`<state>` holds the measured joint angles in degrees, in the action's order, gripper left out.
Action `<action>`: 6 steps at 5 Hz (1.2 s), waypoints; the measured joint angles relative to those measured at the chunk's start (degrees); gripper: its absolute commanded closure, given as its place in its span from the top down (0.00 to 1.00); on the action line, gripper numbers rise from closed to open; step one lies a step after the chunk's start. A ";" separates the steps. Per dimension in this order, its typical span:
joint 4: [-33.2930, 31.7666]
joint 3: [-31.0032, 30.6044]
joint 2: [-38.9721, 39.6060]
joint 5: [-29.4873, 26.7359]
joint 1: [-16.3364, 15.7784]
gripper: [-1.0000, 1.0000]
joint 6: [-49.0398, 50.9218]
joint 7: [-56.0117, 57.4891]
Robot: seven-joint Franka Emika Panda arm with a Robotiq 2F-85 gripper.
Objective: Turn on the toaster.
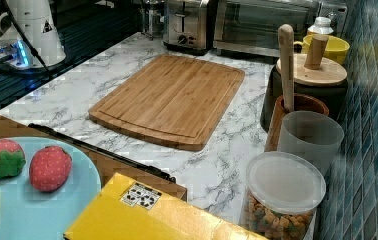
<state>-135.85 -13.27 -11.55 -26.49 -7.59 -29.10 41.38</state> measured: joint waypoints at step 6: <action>0.67 -1.30 11.73 4.70 -0.90 0.00 -3.33 -2.85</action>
<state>-135.18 -14.58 0.18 -21.79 -8.49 -32.42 38.52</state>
